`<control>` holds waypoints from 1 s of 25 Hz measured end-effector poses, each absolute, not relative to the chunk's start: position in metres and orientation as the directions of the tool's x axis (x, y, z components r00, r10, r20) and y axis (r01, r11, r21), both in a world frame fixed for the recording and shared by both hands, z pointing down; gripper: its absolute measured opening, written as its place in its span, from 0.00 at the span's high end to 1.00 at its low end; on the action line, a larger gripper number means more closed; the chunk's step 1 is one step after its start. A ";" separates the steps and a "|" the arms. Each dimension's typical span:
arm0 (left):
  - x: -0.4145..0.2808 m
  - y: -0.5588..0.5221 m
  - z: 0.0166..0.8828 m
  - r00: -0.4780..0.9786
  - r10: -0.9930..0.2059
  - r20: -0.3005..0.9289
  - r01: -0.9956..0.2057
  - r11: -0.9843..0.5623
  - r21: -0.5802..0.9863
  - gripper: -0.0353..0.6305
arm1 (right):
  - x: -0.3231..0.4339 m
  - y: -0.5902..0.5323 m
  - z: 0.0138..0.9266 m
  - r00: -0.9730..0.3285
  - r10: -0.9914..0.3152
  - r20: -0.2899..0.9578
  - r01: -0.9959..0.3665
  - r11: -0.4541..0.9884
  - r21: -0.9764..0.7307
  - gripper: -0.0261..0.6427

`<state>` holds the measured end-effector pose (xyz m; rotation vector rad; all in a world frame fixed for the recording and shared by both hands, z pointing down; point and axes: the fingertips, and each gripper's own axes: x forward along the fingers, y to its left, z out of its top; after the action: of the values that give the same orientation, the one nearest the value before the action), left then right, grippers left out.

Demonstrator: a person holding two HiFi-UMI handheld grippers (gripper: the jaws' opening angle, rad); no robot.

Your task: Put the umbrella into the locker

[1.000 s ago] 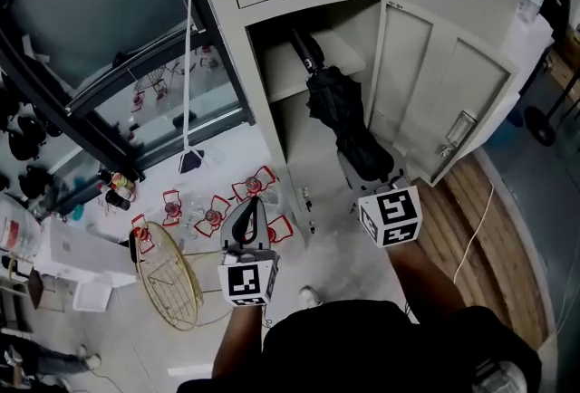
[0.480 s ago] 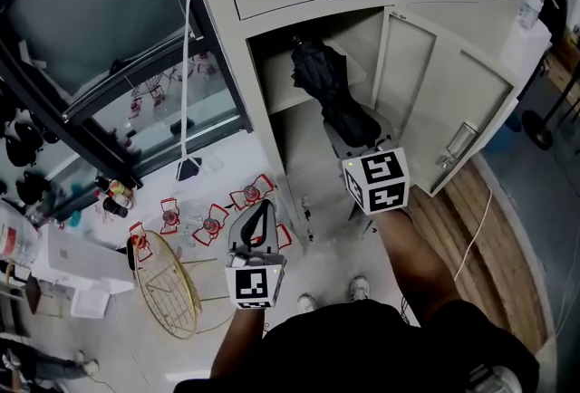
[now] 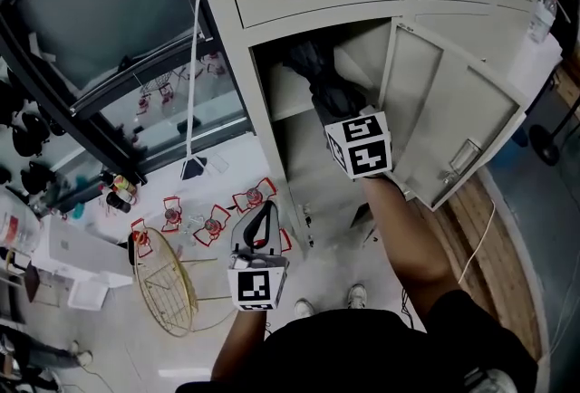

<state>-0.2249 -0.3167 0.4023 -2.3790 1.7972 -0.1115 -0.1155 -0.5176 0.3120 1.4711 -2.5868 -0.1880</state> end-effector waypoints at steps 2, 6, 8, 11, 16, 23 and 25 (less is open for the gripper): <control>-0.225 -0.316 0.402 0.265 -0.963 -0.040 -0.949 -0.254 -0.187 0.95 | -0.120 -0.527 0.310 -0.504 -0.859 0.092 -0.836 0.512 0.200 0.63; -0.224 -0.322 0.389 0.243 -0.968 -0.058 -0.955 -0.228 -0.187 0.95 | -0.127 -0.548 0.306 -0.498 -0.858 0.122 -0.827 0.513 0.229 0.63; -0.222 -0.326 0.384 0.244 -0.967 -0.067 -0.955 -0.228 -0.189 0.95 | -0.129 -0.559 0.305 -0.492 -0.859 0.142 -0.826 0.512 0.237 0.63; -0.220 -0.329 0.382 0.247 -0.967 -0.069 -0.954 -0.230 -0.194 0.95 | -0.135 -0.569 0.308 -0.482 -0.855 0.191 -0.817 0.517 0.254 0.63; -0.222 -0.332 0.384 0.242 -0.968 -0.069 -0.955 -0.225 -0.191 0.95 | -0.139 -0.585 0.312 -0.442 -0.857 0.265 -0.801 0.510 0.314 0.63; -0.220 -0.337 0.389 0.243 -0.968 -0.061 -0.957 -0.229 -0.181 0.95 | -0.148 -0.599 0.327 -0.403 -0.852 0.335 -0.738 0.519 0.431 0.63; -0.220 -0.339 0.391 0.242 -0.969 -0.054 -0.957 -0.230 -0.177 0.95 | -0.150 -0.603 0.332 -0.394 -0.847 0.356 -0.722 0.525 0.451 0.62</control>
<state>-0.2196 -0.3388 0.3913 -2.3338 1.8309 -0.0999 -0.1499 -0.6030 0.3324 1.2720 -2.2186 -0.3012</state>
